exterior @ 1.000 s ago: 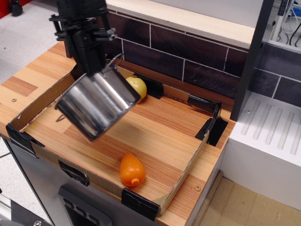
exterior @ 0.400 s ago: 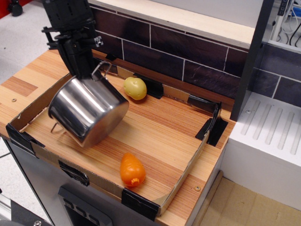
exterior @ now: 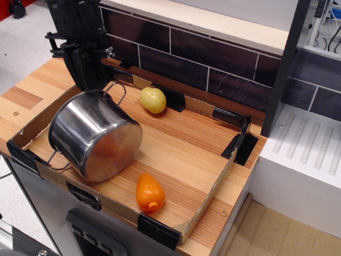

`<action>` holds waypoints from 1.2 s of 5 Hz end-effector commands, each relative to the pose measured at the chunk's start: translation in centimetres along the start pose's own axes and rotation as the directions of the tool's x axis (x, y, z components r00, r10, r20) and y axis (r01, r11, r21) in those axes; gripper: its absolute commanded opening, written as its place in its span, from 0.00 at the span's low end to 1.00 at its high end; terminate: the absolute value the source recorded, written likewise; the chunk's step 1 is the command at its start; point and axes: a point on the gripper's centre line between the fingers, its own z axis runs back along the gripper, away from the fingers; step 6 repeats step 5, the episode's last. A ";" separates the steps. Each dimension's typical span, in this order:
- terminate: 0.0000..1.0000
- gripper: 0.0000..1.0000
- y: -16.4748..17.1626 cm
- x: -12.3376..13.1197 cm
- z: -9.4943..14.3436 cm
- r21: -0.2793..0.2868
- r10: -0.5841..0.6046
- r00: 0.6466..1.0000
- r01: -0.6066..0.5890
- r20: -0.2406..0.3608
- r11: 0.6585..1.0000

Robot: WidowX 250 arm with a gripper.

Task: Topple metal pot

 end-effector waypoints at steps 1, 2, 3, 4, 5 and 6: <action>0.00 1.00 0.2 -1.0 4.5 0.142 -0.037 0.989 0.016 0.145 0.990; 0.00 1.00 -0.4 -1.3 7.0 0.153 -0.023 0.978 -0.009 0.208 0.988; 0.00 1.00 -1.7 -2.1 9.5 0.151 -0.043 0.971 0.007 0.236 0.988; 0.00 1.00 -1.7 -2.1 9.5 0.151 -0.043 0.971 0.007 0.236 0.988; 1.00 1.00 -1.7 -2.1 9.5 0.151 -0.043 0.971 0.007 0.236 0.988; 1.00 1.00 -1.7 -2.1 9.5 0.151 -0.043 0.971 0.007 0.236 0.988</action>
